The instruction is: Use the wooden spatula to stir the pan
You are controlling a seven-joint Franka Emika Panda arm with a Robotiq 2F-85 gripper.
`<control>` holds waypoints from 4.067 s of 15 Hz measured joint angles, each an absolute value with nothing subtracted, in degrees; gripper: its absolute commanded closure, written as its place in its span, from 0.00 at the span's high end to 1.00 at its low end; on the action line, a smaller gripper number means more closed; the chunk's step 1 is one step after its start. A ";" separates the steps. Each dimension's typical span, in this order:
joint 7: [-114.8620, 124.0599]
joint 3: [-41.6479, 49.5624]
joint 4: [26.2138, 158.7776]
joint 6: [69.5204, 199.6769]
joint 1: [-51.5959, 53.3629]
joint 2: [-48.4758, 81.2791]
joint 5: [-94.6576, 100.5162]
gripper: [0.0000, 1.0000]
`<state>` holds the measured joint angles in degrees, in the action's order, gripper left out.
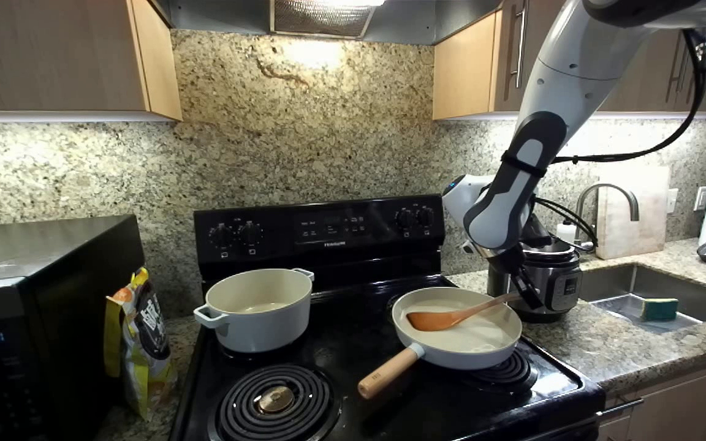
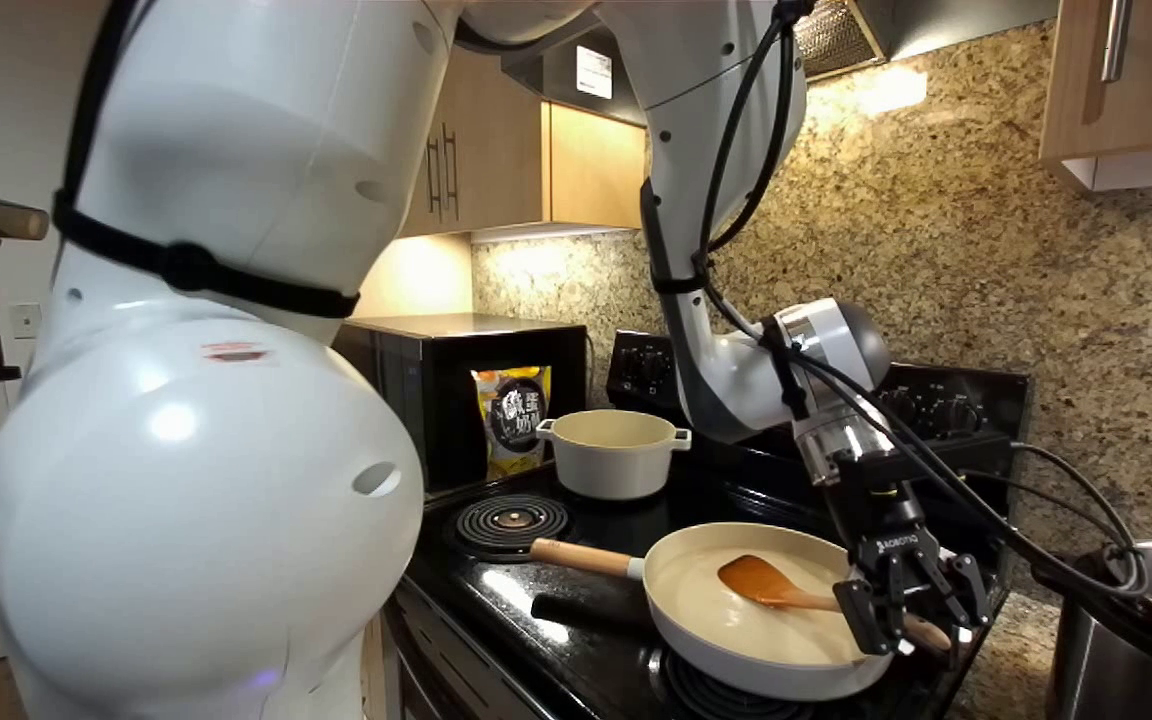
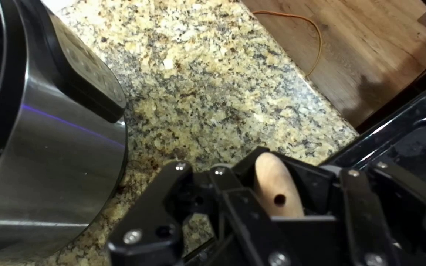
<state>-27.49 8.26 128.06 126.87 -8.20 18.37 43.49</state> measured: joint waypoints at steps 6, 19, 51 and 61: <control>-27.49 8.31 128.51 126.77 -8.20 18.46 43.49 0.30; -27.35 8.32 128.66 126.72 -8.20 18.48 43.57 1.00; -26.91 5.92 128.84 126.73 -7.85 18.11 45.44 0.29; -26.90 5.91 128.88 126.74 -7.85 18.06 45.54 0.09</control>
<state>-26.90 5.91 128.88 126.74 -7.85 18.06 45.54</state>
